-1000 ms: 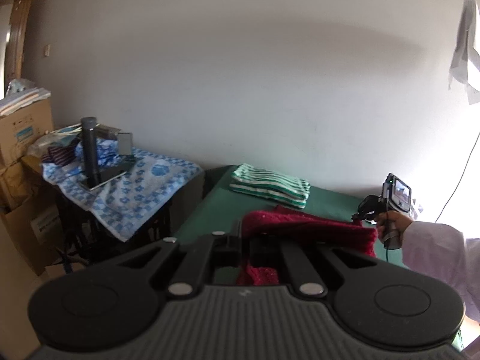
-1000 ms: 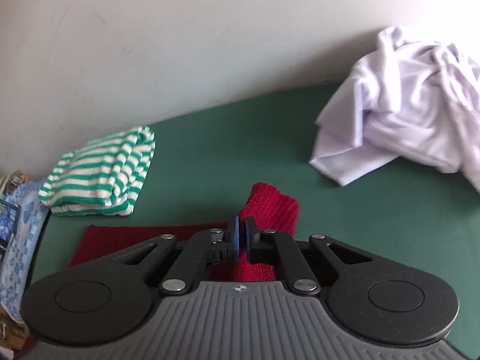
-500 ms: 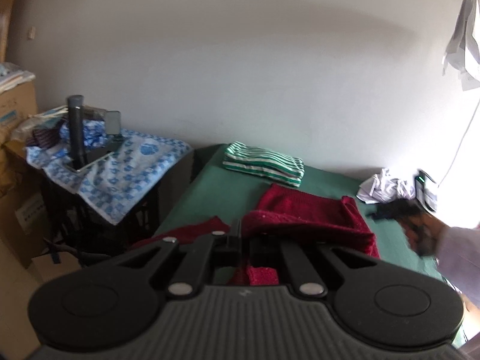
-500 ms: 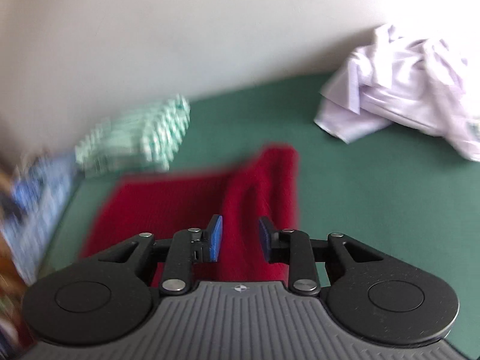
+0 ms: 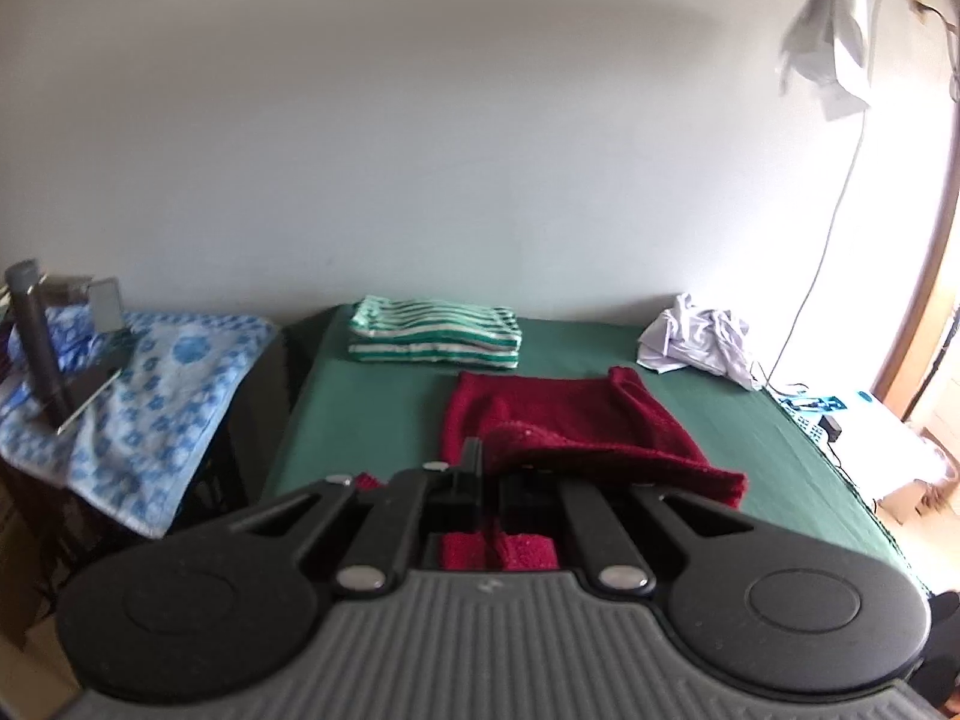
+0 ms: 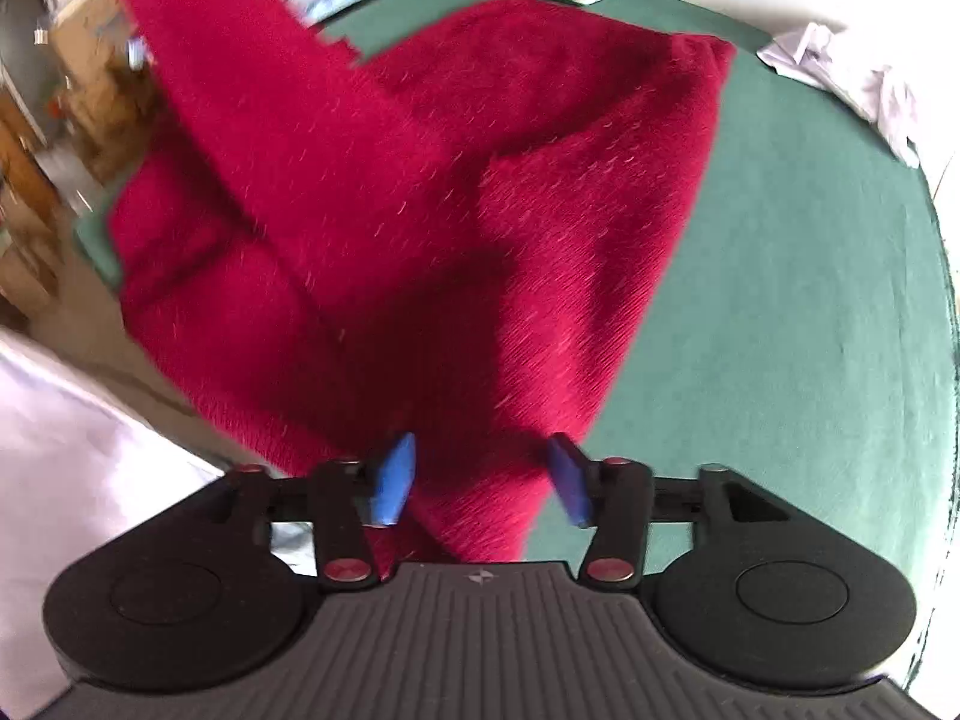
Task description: Fold clothes
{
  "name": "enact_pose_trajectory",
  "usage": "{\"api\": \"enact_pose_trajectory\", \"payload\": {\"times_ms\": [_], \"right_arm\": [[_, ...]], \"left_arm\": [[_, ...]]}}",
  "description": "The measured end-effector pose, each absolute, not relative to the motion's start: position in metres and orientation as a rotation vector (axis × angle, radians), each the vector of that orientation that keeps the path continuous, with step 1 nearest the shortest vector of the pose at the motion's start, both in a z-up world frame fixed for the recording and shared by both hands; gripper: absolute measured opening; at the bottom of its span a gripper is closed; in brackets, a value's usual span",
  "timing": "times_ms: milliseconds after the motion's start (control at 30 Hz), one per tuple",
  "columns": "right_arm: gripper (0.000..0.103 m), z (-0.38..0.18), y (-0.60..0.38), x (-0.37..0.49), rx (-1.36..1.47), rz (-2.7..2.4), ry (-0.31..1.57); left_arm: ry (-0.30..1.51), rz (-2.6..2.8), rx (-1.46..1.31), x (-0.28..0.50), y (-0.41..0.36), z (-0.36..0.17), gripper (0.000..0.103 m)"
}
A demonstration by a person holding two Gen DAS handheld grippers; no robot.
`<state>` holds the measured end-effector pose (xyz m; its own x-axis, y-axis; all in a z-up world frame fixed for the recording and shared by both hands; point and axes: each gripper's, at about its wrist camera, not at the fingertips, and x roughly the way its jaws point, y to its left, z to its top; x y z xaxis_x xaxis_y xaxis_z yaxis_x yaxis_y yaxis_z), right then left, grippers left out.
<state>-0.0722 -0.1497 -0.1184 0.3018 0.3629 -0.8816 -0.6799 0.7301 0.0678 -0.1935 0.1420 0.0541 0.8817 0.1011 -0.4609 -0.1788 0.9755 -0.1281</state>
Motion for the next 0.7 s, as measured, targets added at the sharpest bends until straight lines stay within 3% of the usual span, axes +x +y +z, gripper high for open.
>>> {"api": "enact_pose_trajectory", "payload": {"times_ms": [33, 67, 100, 300, 533, 700], "right_arm": [[0.034, -0.121, -0.149, -0.079, -0.362, 0.691, 1.041], [0.032, -0.123, -0.148, -0.086, -0.377, 0.672, 1.026], [0.011, -0.126, -0.147, -0.092, -0.391, 0.654, 1.011], [0.011, -0.1, -0.156, -0.109, -0.489, 0.58, 0.952], [0.012, -0.135, -0.138, -0.112, -0.768, 0.55, 1.023], [0.014, -0.121, -0.148, -0.094, -0.836, 0.646, 1.13]], "left_arm": [[0.468, 0.142, -0.159, -0.193, 0.141, 0.055, 0.003], [0.468, 0.136, -0.153, -0.194, 0.141, 0.055, 0.003], [0.468, 0.131, -0.149, -0.196, 0.141, 0.056, 0.003], [0.454, 0.034, -0.179, -0.22, 0.142, 0.057, 0.005], [0.647, 0.055, -0.217, -0.222, 0.146, -0.002, 0.004], [0.747, 0.105, -0.202, -0.229, 0.143, -0.037, 0.004]]}}
